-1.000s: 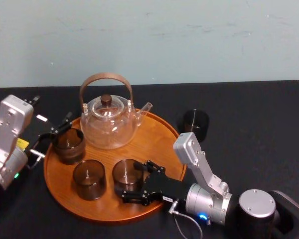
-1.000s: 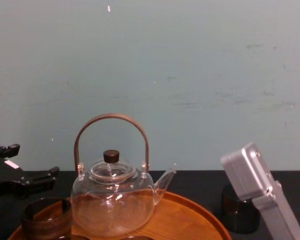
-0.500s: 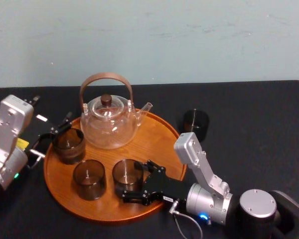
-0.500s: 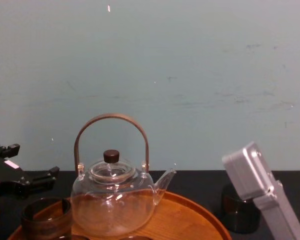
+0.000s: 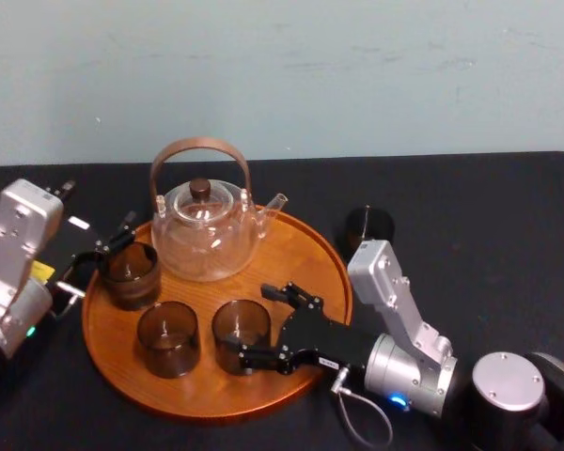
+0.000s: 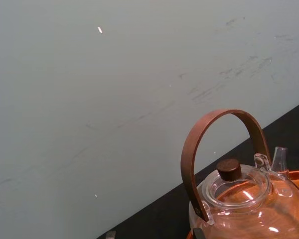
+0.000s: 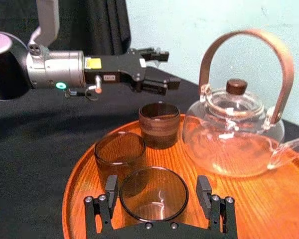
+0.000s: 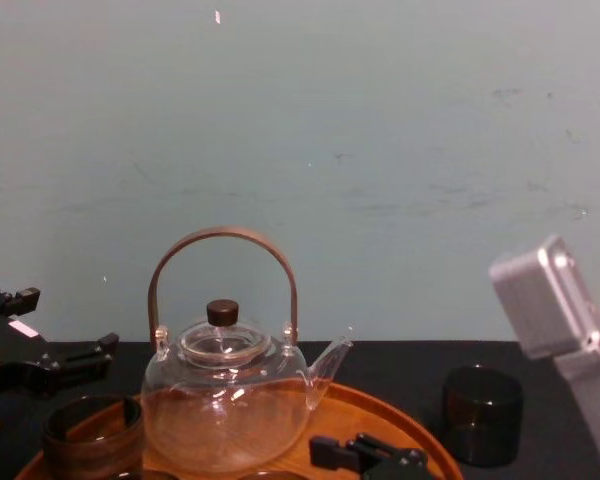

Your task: Pick up the glass from the table and place it on the tray.

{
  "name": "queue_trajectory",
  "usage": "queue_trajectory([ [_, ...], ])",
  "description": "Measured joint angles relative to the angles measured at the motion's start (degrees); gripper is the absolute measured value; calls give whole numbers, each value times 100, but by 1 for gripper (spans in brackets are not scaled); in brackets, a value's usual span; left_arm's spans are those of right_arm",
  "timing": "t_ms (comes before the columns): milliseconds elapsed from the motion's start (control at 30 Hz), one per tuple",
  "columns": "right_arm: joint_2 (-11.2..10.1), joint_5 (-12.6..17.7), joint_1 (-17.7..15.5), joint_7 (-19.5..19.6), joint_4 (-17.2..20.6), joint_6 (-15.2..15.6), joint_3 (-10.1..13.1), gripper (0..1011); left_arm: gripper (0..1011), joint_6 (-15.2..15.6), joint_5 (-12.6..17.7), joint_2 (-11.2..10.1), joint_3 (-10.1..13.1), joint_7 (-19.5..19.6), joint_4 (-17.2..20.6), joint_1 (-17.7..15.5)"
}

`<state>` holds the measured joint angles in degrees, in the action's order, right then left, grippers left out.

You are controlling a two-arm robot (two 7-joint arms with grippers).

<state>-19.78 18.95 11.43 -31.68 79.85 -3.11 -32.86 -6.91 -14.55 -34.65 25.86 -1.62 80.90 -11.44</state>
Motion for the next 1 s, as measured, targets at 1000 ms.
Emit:
queue_trajectory([
  [1000,-558,299,-735,235,1001,-347,632,1002,1002,0,0,0,0,0,0,1],
])
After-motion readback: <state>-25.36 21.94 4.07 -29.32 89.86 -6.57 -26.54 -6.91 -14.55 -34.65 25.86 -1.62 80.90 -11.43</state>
